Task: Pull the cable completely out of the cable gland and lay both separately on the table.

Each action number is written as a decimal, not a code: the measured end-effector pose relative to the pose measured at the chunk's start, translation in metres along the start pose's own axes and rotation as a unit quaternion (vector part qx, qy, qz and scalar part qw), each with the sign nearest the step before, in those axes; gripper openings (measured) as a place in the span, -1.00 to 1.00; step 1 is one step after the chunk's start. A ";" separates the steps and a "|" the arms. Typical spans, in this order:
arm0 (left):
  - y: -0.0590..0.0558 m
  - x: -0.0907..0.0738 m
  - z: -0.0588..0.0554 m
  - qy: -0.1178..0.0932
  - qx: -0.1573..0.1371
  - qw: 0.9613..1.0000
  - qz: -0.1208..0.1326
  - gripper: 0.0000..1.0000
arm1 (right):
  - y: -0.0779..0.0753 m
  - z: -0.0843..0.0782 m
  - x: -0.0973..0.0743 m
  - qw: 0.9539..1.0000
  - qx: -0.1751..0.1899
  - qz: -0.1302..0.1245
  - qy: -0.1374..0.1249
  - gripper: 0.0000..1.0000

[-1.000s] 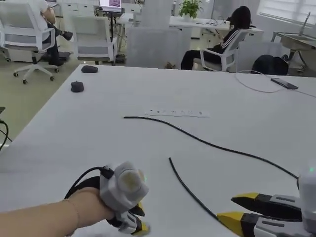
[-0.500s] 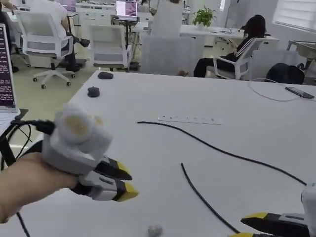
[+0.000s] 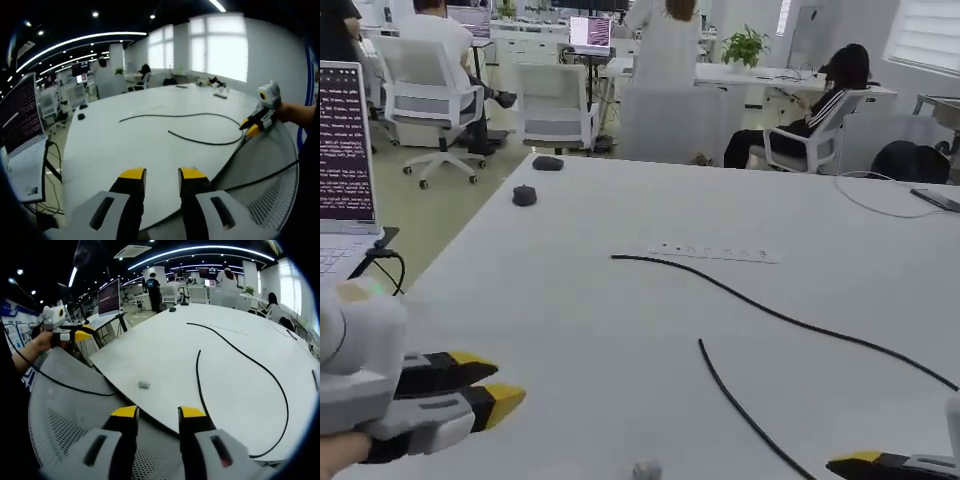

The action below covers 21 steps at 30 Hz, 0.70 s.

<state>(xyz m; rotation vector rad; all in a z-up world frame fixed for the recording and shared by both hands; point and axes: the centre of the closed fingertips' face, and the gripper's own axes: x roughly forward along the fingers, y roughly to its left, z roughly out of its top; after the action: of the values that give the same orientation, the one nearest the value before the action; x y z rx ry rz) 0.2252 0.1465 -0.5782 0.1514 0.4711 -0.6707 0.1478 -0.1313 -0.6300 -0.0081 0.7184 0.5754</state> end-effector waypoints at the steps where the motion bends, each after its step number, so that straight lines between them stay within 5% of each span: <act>1: 0.003 -0.001 -0.004 0.000 -0.009 1.000 0.009 -0.47 | 0.000 0.000 0.000 1.000 0.001 -0.001 0.001 -0.37; 8: -0.006 0.014 -0.019 0.017 -0.045 0.999 -0.009 -0.34 | -0.007 -0.008 0.005 0.999 0.026 -0.021 0.006 -0.37; 15: -0.012 0.026 -0.027 0.032 -0.034 0.999 -0.005 -0.40 | -0.011 -0.009 0.005 0.999 0.042 -0.026 0.002 -0.39; 21: -0.003 0.027 -0.032 0.038 -0.031 0.999 0.010 -0.46 | -0.014 -0.013 0.006 0.998 0.043 -0.037 0.009 -0.41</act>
<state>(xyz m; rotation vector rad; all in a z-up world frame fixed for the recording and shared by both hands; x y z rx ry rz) 0.2296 0.1382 -0.6189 0.1227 0.5623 -0.6305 0.1510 -0.1427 -0.6463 0.0390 0.7555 0.4735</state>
